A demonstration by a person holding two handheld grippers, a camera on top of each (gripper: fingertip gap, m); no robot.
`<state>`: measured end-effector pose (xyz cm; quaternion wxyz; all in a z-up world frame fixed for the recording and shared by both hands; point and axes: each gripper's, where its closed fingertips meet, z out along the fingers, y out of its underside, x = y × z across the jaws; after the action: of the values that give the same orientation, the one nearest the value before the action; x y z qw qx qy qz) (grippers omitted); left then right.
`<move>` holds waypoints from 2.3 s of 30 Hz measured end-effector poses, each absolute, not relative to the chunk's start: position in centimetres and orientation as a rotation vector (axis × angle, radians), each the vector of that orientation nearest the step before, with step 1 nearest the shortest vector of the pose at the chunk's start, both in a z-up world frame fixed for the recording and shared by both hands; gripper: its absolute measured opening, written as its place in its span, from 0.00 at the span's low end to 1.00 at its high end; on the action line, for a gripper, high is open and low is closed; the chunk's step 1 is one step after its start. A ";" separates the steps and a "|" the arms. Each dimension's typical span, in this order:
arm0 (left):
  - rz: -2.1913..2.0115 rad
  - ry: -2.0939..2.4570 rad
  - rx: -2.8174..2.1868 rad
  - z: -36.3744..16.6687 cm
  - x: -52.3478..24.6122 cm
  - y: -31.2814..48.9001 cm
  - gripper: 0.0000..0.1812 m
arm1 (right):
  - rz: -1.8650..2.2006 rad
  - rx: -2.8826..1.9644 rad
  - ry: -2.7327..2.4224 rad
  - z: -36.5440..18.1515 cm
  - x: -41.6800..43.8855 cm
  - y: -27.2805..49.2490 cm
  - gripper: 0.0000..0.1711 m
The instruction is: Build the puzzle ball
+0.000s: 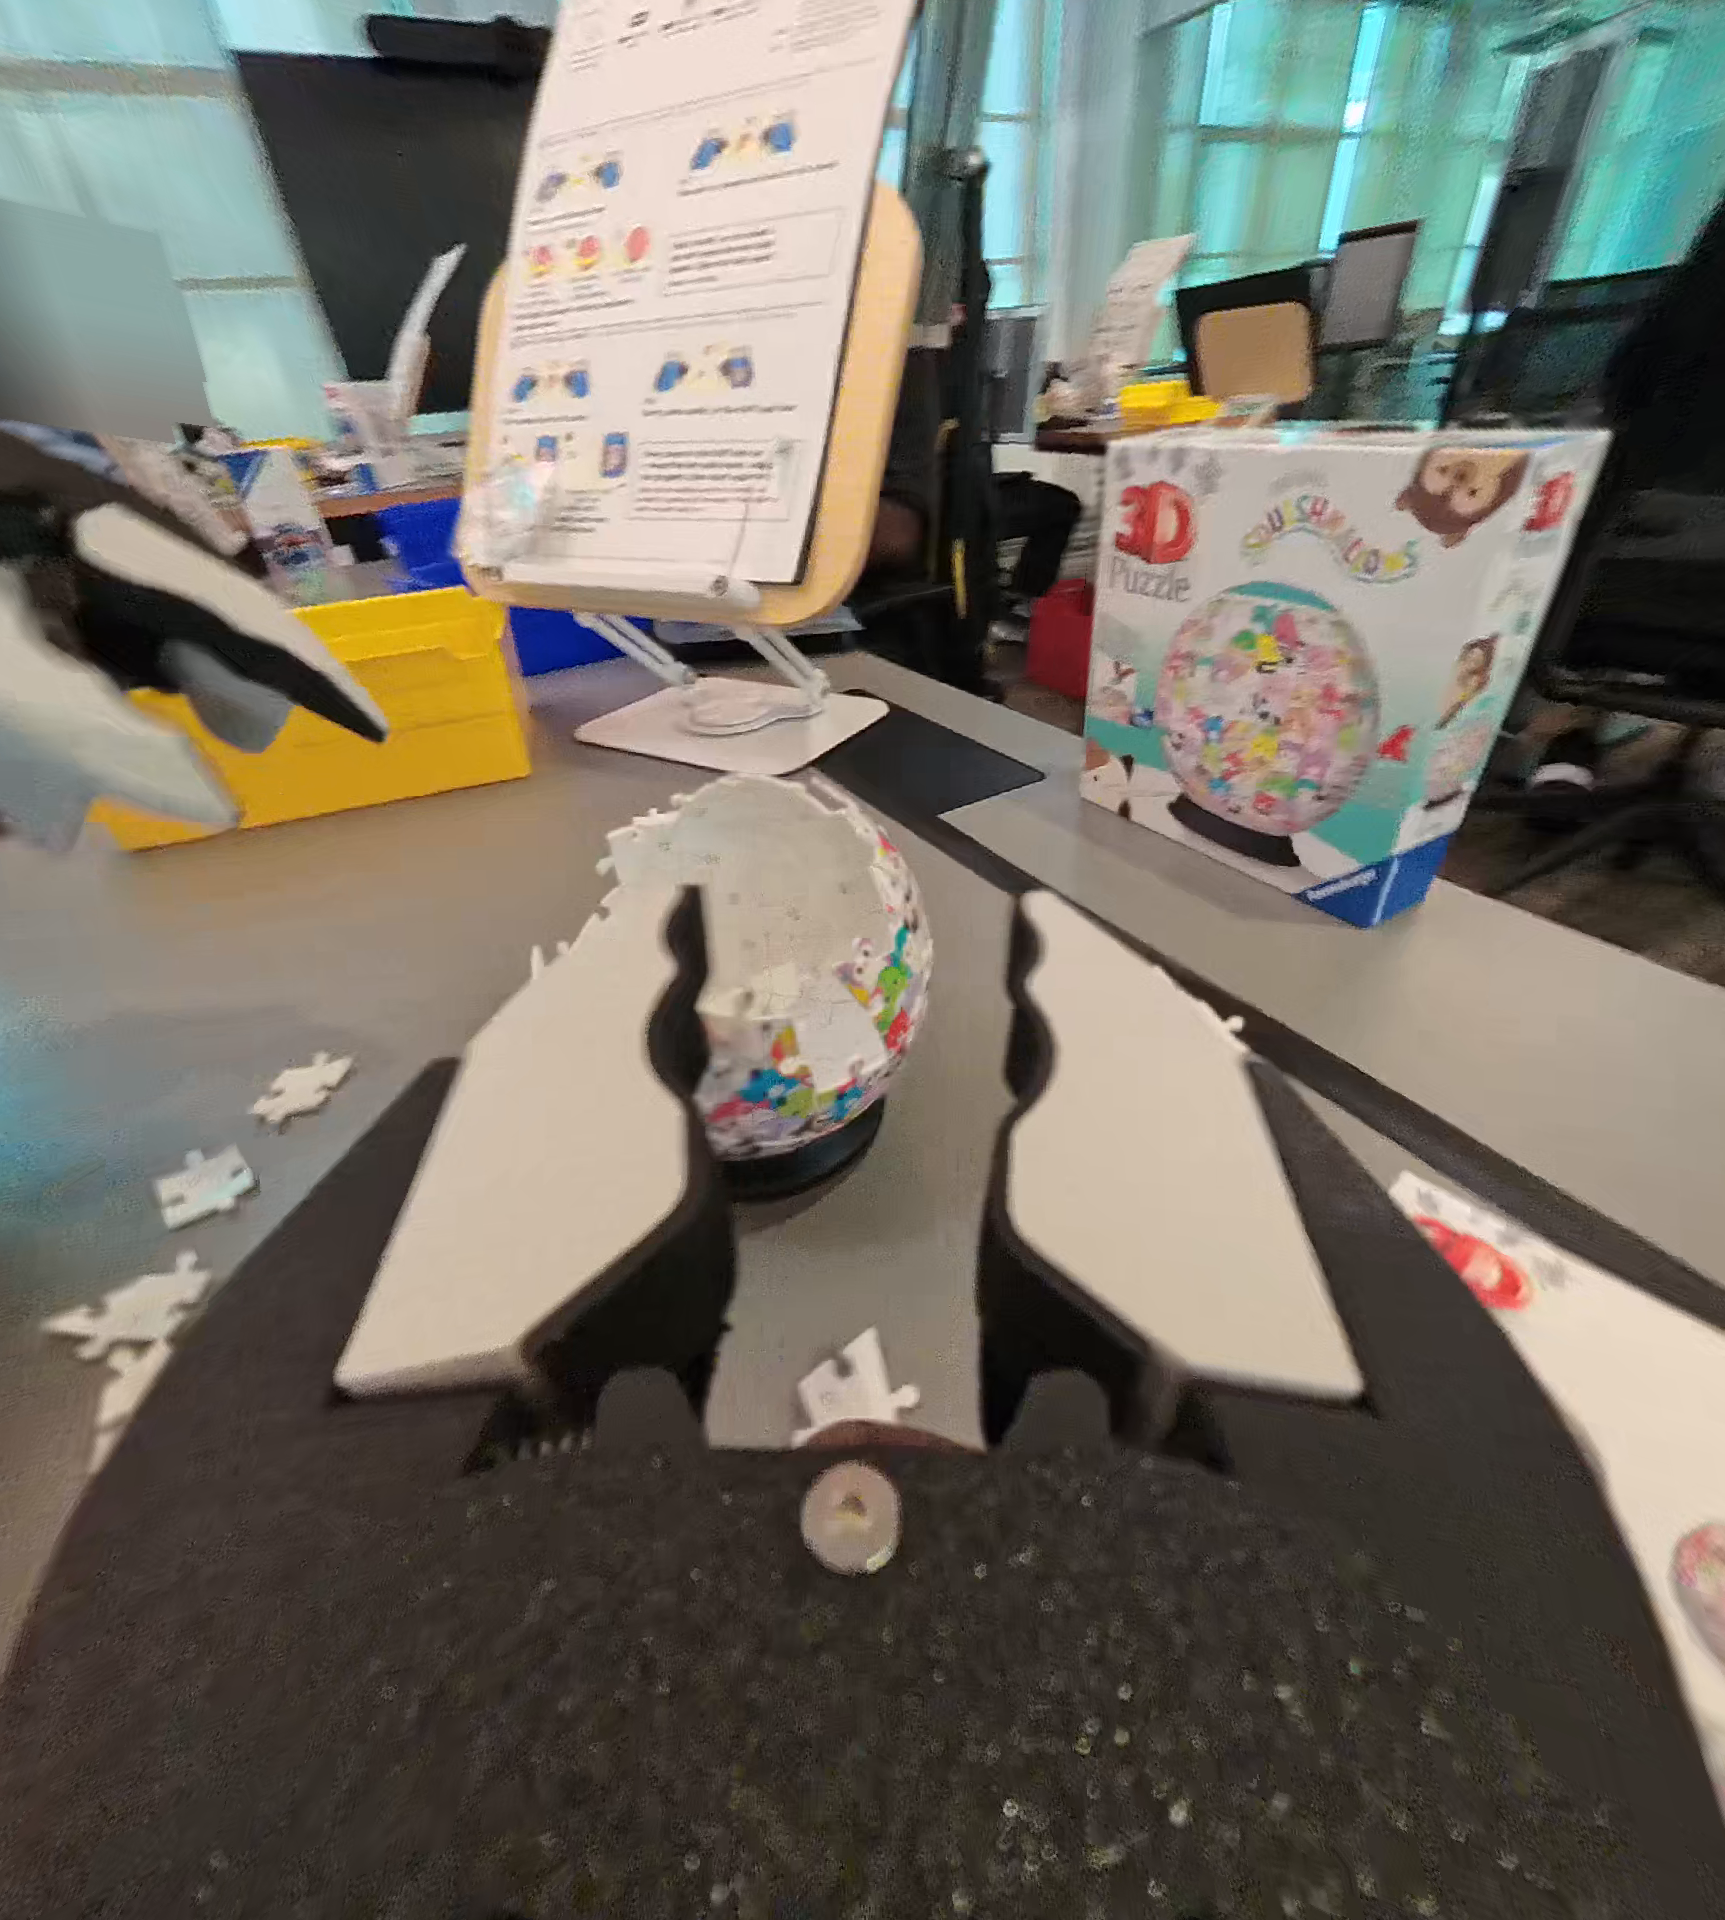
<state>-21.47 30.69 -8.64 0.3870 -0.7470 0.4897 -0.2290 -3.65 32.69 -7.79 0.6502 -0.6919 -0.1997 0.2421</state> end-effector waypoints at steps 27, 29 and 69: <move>-0.992 0.825 -1.808 -12.6 -31.6 19.3 0.37 | 0.442 -1.710 -0.208 -10.9 -10.5 11.7 0.30; -0.969 0.835 -1.809 -12.7 -31.4 19.3 0.37 | 0.424 -1.704 -0.221 -10.8 -10.4 11.6 0.29; -0.920 1.356 -1.604 -14.6 -14.1 28.2 0.34 | 0.071 -1.787 -1.074 -15.1 -12.0 31.7 0.52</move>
<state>-14.08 28.20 -14.61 0.4117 -0.6373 0.5391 -0.3658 -11.95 31.67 -15.06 0.5035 -0.7401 -0.4448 0.0294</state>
